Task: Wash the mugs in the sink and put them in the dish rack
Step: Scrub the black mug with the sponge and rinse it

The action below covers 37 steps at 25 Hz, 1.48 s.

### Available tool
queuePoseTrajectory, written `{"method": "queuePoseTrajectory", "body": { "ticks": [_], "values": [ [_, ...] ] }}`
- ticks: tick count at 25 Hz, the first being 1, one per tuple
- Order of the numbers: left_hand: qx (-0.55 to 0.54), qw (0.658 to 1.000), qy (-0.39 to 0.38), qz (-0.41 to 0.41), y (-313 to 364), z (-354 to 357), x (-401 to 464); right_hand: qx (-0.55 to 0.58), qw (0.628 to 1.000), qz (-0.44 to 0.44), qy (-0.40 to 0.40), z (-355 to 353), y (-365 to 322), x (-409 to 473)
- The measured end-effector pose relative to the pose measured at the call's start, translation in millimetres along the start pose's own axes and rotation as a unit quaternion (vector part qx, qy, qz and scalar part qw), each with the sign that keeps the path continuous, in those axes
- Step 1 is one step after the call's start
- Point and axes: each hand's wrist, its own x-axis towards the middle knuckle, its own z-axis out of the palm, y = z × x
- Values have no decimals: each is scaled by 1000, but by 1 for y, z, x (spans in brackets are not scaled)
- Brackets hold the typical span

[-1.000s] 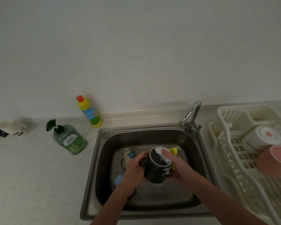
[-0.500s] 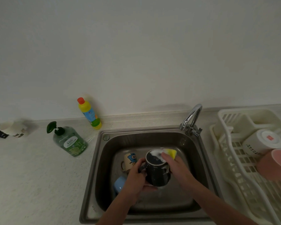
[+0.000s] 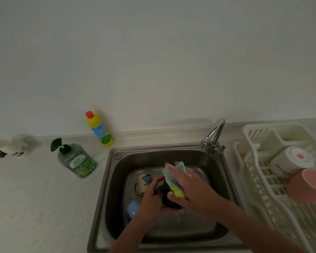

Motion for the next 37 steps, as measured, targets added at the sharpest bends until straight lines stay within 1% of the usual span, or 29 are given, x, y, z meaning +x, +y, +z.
{"method": "queuePoseTrajectory", "body": {
  "ticks": [1, 4, 5, 7, 8, 10, 12, 13, 14, 17, 18, 20, 22, 24, 28, 32, 37],
  "values": [
    [5, 1000, 6, 3, 2, 2, -1, -6, 1000, 6, 6, -1, 2, 2],
    [31, 999, 29, 26, 10, 1, -4, -73, 997, 27, 27, -3, 17, -1],
    [33, 998, 36, 33, 11, -2, -4, -58, 997, 26, 35, -2, 20, -6],
    [27, 998, 42, 46, 11, -4, -3, -7, 999, -12, 34, 3, 18, -14],
    [22, 998, 39, 48, 11, -2, -4, 1, 999, -34, 29, 5, 14, -15],
    [9, 999, 30, 44, 11, 5, -4, -8, 998, -43, 44, 5, 11, -6],
    [14, 999, 31, 41, 13, 10, -4, -9, 998, 0, 64, -1, 14, 2],
    [19, 998, 35, 42, 14, 10, -3, 2, 998, 27, 60, -5, 16, 1],
    [23, 998, 39, 45, 15, 9, -2, 10, 998, 31, 53, -5, 17, -3],
    [13, 998, 47, 48, 13, 3, 0, -29, 998, -48, 43, 8, 14, -16],
    [3, 998, 48, 47, 11, 3, 1, -35, 997, -61, 43, 11, 14, -15],
    [-22, 998, 47, 42, 9, 3, 3, 2, 998, -40, 52, 10, 16, -6],
    [-35, 997, 51, 41, 10, 3, 5, 91, 995, -5, 47, 8, 16, 0],
    [-39, 996, 58, 54, 11, 3, 6, 130, 989, 0, 66, 9, 13, 0],
    [-68, 990, 76, 96, 1, 0, 8, 152, 980, -16, 127, 23, 9, 4],
    [-108, 985, 98, 91, -6, 1, 8, 142, 977, -22, 158, 38, 6, 9],
    [-167, 982, 85, 40, -2, -1, 8, 148, 980, -7, 130, 39, 3, 9]
  ]
}}
